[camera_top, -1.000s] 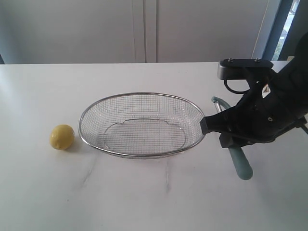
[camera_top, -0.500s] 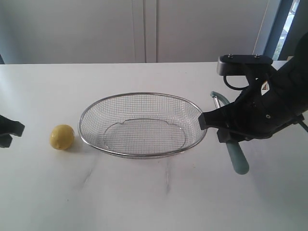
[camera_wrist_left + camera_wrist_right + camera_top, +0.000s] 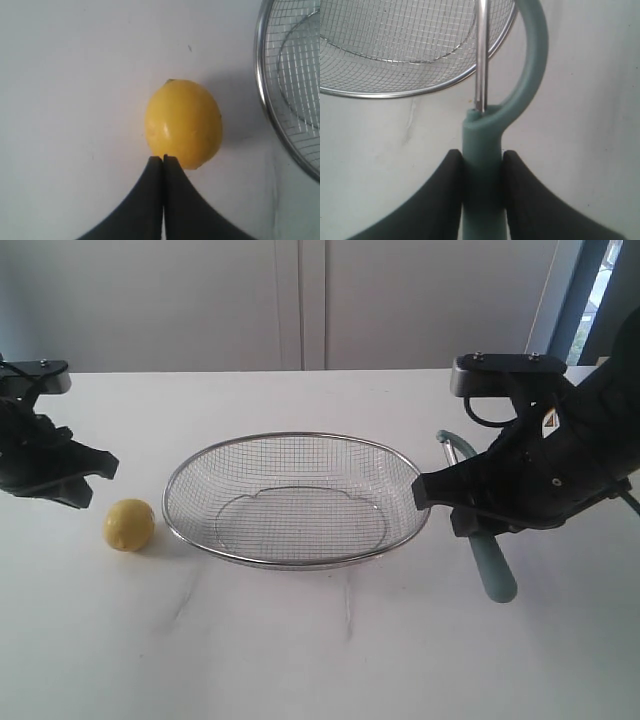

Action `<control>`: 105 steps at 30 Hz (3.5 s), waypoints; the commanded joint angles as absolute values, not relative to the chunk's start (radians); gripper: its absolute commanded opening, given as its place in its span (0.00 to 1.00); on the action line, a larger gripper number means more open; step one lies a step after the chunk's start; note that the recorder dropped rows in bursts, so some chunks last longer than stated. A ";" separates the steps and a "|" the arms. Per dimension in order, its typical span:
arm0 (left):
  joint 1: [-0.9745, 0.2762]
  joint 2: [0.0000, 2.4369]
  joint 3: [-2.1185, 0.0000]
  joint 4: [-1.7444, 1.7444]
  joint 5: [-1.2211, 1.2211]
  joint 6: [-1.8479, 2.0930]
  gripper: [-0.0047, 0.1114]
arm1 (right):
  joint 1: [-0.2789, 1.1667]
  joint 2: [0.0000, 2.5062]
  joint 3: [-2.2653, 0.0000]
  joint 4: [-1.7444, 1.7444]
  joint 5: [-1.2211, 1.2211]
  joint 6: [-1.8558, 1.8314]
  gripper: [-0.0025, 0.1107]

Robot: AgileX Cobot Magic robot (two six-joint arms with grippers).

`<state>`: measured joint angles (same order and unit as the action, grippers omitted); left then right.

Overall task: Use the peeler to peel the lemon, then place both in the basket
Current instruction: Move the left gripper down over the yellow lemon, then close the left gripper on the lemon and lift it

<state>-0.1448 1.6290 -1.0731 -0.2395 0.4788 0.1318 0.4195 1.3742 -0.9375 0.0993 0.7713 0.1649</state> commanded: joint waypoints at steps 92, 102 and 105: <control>-0.191 1.796 -1.112 -0.305 0.395 0.218 0.04 | 0.413 1.366 -0.946 0.102 0.747 0.163 0.02; -0.191 1.756 -1.112 -0.277 0.422 0.222 0.04 | 0.413 1.366 -0.946 0.102 0.747 0.163 0.02; -0.191 1.756 -1.112 -0.277 0.423 0.237 0.04 | 0.413 1.366 -0.946 0.102 0.750 0.164 0.02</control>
